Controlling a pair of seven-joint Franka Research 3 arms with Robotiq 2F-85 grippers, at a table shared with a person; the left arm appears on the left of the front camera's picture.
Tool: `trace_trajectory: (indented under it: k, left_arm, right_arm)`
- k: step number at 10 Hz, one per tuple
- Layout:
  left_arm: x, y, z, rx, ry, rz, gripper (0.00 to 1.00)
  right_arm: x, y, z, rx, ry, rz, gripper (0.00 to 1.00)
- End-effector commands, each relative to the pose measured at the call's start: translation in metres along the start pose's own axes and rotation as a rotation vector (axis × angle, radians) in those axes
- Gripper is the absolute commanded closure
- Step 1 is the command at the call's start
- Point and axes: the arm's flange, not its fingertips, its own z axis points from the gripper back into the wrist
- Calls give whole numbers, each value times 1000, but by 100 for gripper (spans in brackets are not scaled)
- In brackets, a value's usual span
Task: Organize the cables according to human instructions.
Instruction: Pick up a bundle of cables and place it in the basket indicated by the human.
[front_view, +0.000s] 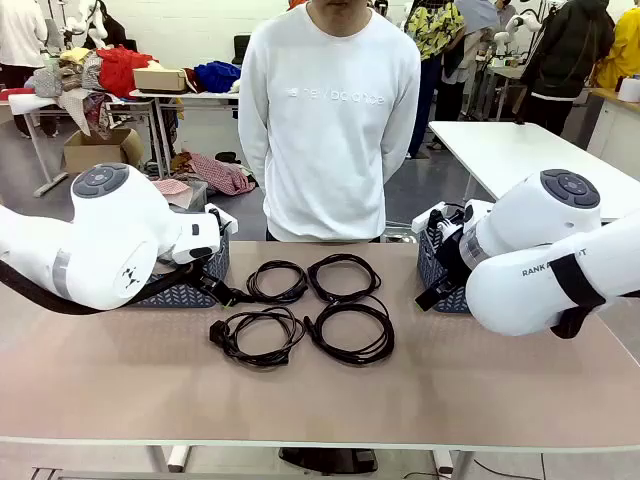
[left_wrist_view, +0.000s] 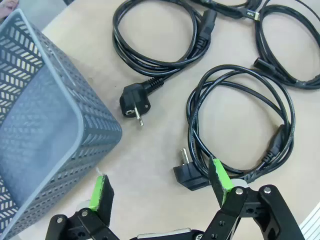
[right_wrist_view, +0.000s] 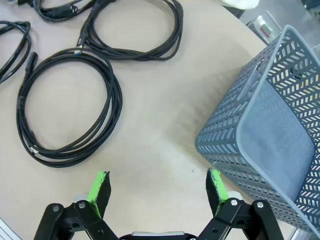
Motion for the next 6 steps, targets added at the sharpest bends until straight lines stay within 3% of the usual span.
trace_trajectory:
  k: [1,6]
  left_arm:
    - [0,0,0,0,0,0,0]
    - [0,0,0,0,0,0,0]
  right_arm:
    - [0,0,0,0,0,0,0]
    - [0,0,0,0,0,0,0]
